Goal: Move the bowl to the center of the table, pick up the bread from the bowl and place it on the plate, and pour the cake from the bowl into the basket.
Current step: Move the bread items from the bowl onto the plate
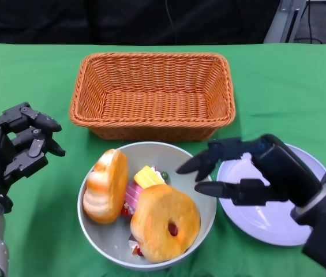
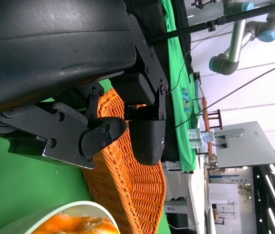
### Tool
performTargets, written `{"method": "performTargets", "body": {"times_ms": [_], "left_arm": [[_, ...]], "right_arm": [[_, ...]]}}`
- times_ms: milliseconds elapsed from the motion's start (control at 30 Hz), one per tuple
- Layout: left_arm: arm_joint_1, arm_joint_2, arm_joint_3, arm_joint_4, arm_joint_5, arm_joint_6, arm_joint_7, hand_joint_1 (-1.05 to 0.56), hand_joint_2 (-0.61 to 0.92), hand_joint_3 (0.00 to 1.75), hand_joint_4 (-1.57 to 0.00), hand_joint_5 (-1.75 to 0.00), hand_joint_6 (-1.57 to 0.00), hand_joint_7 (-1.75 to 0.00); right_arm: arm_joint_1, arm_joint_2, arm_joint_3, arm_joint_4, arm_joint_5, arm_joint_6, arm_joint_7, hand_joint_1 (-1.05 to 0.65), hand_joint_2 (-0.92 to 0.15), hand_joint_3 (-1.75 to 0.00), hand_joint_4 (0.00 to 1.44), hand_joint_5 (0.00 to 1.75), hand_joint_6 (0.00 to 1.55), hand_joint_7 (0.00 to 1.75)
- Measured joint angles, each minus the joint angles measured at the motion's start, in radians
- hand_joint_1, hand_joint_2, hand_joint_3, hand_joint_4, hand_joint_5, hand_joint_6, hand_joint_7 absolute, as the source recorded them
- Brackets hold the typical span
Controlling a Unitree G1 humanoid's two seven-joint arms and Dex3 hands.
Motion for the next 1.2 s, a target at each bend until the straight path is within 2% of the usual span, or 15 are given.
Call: {"method": "performTargets", "body": {"times_ms": [167, 367, 433, 567, 600, 667, 733, 767, 800, 867, 967, 1067, 1100, 1167, 1200], "left_arm": [[0.000, -0.004, 0.004, 0.000, 0.000, -0.010, 0.000, -0.04, 0.67, 0.90, -0.80, -1.46, -0.84, -1.20], [-0.003, -0.013, 0.004, -0.001, 0.001, -0.020, 0.000, -0.06, 0.68, 0.88, -0.79, -1.47, -0.83, -1.22], [-0.004, -0.013, 0.003, -0.001, 0.011, -0.022, 0.001, -0.07, 0.72, 0.78, -0.76, -1.53, -0.81, -1.26], [-0.006, -0.013, -0.003, -0.001, 0.042, -0.017, 0.049, -0.08, 0.88, 0.42, -0.68, -1.69, -0.81, -1.25], [-0.006, -0.013, -0.008, -0.003, 0.053, -0.011, 0.066, -0.12, 0.90, 0.31, -0.69, -1.60, -0.80, -1.19], [-0.006, -0.010, -0.021, -0.013, 0.071, 0.028, 0.093, -0.22, 0.92, 0.16, -0.75, -1.33, -0.84, -0.94], [-0.006, -0.002, -0.033, -0.020, 0.087, 0.072, 0.107, -0.29, 0.92, 0.04, -0.79, -1.10, -0.94, -0.59], [-0.006, 0.005, -0.045, -0.021, 0.111, 0.076, 0.123, -0.32, 0.92, 0.06, -0.85, -0.94, -0.99, -0.39], [-0.005, 0.016, -0.067, -0.023, 0.156, 0.069, 0.158, -0.35, 0.92, 0.08, -0.87, -0.92, -1.03, -0.31], [-0.004, 0.047, -0.110, -0.034, 0.254, 0.065, 0.232, -0.33, 0.92, 0.06, -0.82, -1.02, -1.07, -0.22], [-0.003, 0.069, -0.131, -0.063, 0.296, 0.102, 0.287, -0.35, 0.92, 0.09, -0.73, -1.09, -1.05, -0.18], [0.001, 0.086, -0.155, -0.110, 0.331, 0.241, 0.313, -0.36, 0.92, 0.16, -0.68, -0.97, -0.97, -0.10], [0.003, 0.081, -0.140, -0.121, 0.294, 0.278, 0.293, -0.33, 0.92, 0.15, -0.77, -1.14, -1.07, -0.26], [0.004, 0.059, -0.079, -0.134, 0.156, 0.289, 0.191, -0.37, 0.91, 0.10, -0.84, -1.34, -0.91, -0.95], [0.006, 0.051, -0.057, -0.144, 0.099, 0.271, 0.134, -0.36, 0.89, 0.05, -0.85, -1.44, -0.83, -1.22]], "right_arm": [[-0.037, -0.017, 0.015, -0.011, -0.131, -0.044, -0.074, -0.46, -0.85, 0.00, 0.68, 0.52, 0.81, 0.03], [-0.143, -0.042, 0.045, 0.009, -0.303, -0.119, -0.188, -0.56, -0.85, 0.00, 0.62, 0.37, 0.74, 0.00], [-0.172, -0.043, 0.068, 0.029, -0.337, -0.133, -0.213, -0.58, -0.85, 0.00, 0.60, 0.33, 0.72, 0.00], [-0.243, -0.045, 0.115, 0.086, -0.415, -0.175, -0.264, -0.62, -0.85, 0.00, 0.59, 0.24, 0.67, 0.00], [-0.262, -0.045, 0.123, 0.102, -0.434, -0.186, -0.280, -0.63, -0.84, 0.00, 0.59, 0.22, 0.67, 0.00], [-0.299, -0.045, 0.141, 0.129, -0.456, -0.195, -0.308, -0.66, -0.83, 0.00, 0.59, 0.19, 0.66, 0.00], [-0.334, -0.042, 0.162, 0.150, -0.474, -0.196, -0.321, -0.68, -0.81, 0.00, 0.62, 0.16, 0.66, 0.00], [-0.350, -0.039, 0.173, 0.165, -0.482, -0.197, -0.330, -0.70, -0.81, 0.00, 0.62, 0.15, 0.67, 0.00], [-0.363, -0.038, 0.184, 0.181, -0.487, -0.199, -0.342, -0.70, -0.81, -0.01, 0.62, 0.14, 0.66, 0.00], [-0.386, -0.031, 0.205, 0.216, -0.510, -0.205, -0.365, -0.71, -0.82, -0.01, 0.62, 0.12, 0.66, 0.00], [-0.415, -0.024, 0.234, 0.258, -0.542, -0.206, -0.399, -0.71, -0.83, -0.01, 0.63, 0.10, 0.65, 0.00], [-0.451, -0.011, 0.255, 0.301, -0.552, -0.210, -0.420, -0.70, -0.85, -0.01, 0.64, 0.09, 0.65, 0.00], [-0.463, -0.007, 0.266, 0.318, -0.552, -0.212, -0.423, -0.70, -0.86, -0.01, 0.63, 0.08, 0.65, 0.00], [-0.476, -0.001, 0.282, 0.344, -0.553, -0.212, -0.423, -0.70, -0.86, -0.01, 0.64, 0.08, 0.64, 0.00], [-0.485, 0.003, 0.293, 0.362, -0.554, -0.212, -0.424, -0.70, -0.85, -0.01, 0.65, 0.08, 0.65, 0.00]]}}
